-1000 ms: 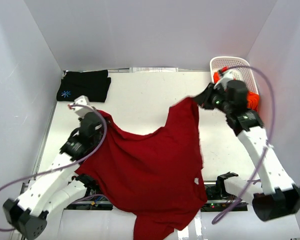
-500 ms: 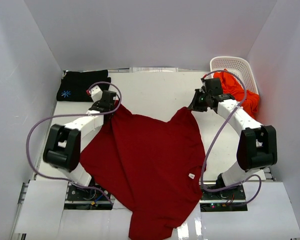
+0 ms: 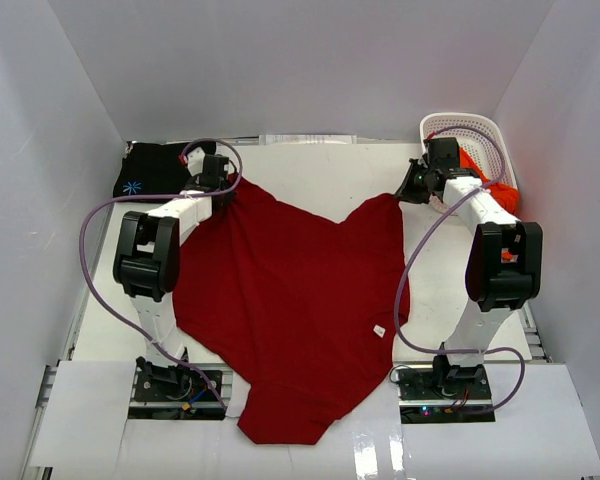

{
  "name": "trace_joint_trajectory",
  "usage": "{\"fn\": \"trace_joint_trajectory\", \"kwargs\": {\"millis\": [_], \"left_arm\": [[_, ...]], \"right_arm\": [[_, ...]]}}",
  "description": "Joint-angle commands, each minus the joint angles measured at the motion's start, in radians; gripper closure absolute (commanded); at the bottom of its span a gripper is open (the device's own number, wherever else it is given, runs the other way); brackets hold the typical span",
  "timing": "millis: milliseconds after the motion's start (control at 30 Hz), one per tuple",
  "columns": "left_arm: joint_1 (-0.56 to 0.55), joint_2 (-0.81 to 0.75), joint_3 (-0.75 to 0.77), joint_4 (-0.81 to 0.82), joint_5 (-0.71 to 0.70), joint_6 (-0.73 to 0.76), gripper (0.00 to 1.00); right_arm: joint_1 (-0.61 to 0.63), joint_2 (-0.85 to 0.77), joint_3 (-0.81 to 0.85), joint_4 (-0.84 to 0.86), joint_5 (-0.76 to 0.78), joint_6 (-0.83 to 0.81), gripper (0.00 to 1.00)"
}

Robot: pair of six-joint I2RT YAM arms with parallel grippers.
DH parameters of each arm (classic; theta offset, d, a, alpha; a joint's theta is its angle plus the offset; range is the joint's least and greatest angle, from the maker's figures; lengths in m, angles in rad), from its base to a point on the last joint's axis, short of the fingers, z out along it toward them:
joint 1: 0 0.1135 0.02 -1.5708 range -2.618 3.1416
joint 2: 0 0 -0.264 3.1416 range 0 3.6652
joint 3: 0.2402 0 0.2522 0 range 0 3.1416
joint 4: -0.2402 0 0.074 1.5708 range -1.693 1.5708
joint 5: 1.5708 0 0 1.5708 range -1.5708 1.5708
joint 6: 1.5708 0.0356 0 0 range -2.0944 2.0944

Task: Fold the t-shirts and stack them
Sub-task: Flatten out the tshirt

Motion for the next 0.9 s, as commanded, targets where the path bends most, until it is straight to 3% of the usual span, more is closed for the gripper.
{"fn": "trace_joint_trajectory", "kwargs": {"millis": [0,67,100,167,200,233,333,567,700,867], "left_arm": [[0.001,-0.012,0.090,-0.006,0.017,0.063,1.00],[0.002,-0.027,0.096,-0.011,-0.007,0.077,0.93],[0.004,-0.046,0.095,-0.008,-0.012,0.090,0.75],[0.010,-0.061,0.101,-0.005,-0.018,0.113,0.61],[0.011,-0.070,0.111,-0.006,-0.025,0.130,0.41],[0.013,-0.081,0.117,-0.006,-0.030,0.141,0.27],[0.020,-0.077,0.176,-0.031,-0.050,0.182,0.02],[0.063,-0.089,0.288,-0.089,-0.059,0.227,0.02],[0.065,-0.110,0.314,-0.095,-0.033,0.287,0.02],[0.070,-0.172,0.289,-0.175,0.095,0.285,0.02]], "right_arm": [[-0.015,0.038,0.082,0.037,-0.013,-0.026,0.92],[-0.018,0.055,0.108,0.037,-0.016,-0.027,0.92],[-0.018,0.067,0.114,0.038,-0.014,-0.030,0.92],[-0.018,0.081,0.126,0.037,-0.026,-0.033,0.92],[-0.020,0.092,0.131,0.037,-0.028,-0.033,0.92],[-0.018,0.095,0.132,0.038,-0.032,-0.038,0.92],[-0.018,0.094,0.116,0.041,-0.037,-0.038,0.92],[-0.018,0.071,0.070,0.084,-0.017,-0.047,0.92],[-0.032,0.104,0.120,0.084,0.026,-0.055,0.92],[-0.069,0.179,0.244,0.075,0.000,-0.058,0.92]]}}
